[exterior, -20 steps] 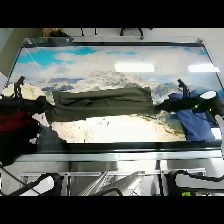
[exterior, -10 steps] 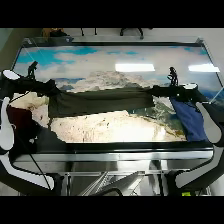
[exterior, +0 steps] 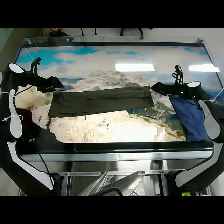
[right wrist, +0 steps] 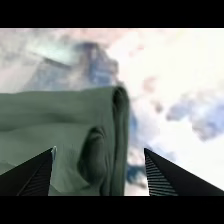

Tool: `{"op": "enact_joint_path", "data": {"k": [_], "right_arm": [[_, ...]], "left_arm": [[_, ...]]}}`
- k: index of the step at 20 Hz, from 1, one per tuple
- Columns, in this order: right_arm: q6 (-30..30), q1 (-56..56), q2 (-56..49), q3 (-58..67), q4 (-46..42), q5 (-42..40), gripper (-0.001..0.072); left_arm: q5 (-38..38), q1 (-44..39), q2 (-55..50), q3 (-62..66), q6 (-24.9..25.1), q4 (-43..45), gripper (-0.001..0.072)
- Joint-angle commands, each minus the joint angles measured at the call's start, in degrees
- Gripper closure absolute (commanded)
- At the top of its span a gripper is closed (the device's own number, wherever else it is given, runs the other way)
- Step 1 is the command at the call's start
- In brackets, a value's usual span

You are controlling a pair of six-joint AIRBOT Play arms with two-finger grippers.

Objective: Fold the shirts.

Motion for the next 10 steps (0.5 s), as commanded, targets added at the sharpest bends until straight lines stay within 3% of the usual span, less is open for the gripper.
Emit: {"op": "enact_joint_path", "data": {"k": [1, 5, 6, 7, 8, 9, 10], "right_arm": [[3.15, -0.55, -2.6, 0.5, -2.14, 6.54, 0.007], [3.04, 3.19, -5.44, 0.5, -1.2, 7.15, 0.0083], [2.84, 4.11, -5.64, 0.55, -1.01, 7.06, 0.0086], [2.67, 4.83, -5.64, 0.57, -1.03, 6.88, 0.0255], [2.12, 5.14, -5.62, 0.7, -0.98, 6.88, 0.0494], [1.79, 5.14, -5.62, 1.07, -0.48, 6.97, 0.0635], [1.44, 5.05, -5.46, 1.64, 0.26, 7.23, 0.0687]], "left_arm": [[-5.18, -0.44, -0.46, 5.68, -2.86, -0.15, 0.0015], [-8.26, -3.21, -0.31, 7.54, -3.96, -0.26, 0.0018], [-8.46, -4.33, -0.31, 7.54, -3.96, -0.26, 0.0128], [-8.31, -5.6, -0.28, 7.54, -3.91, -0.24, 0.0304], [-7.89, -7.1, -0.31, 7.54, -3.91, -0.22, 0.0509], [-7.34, -8.61, -0.35, 7.54, -3.89, -0.22, 0.0689], [-6.29, -10.34, -0.35, 7.54, -3.89, -0.22, 0.0684]]}}
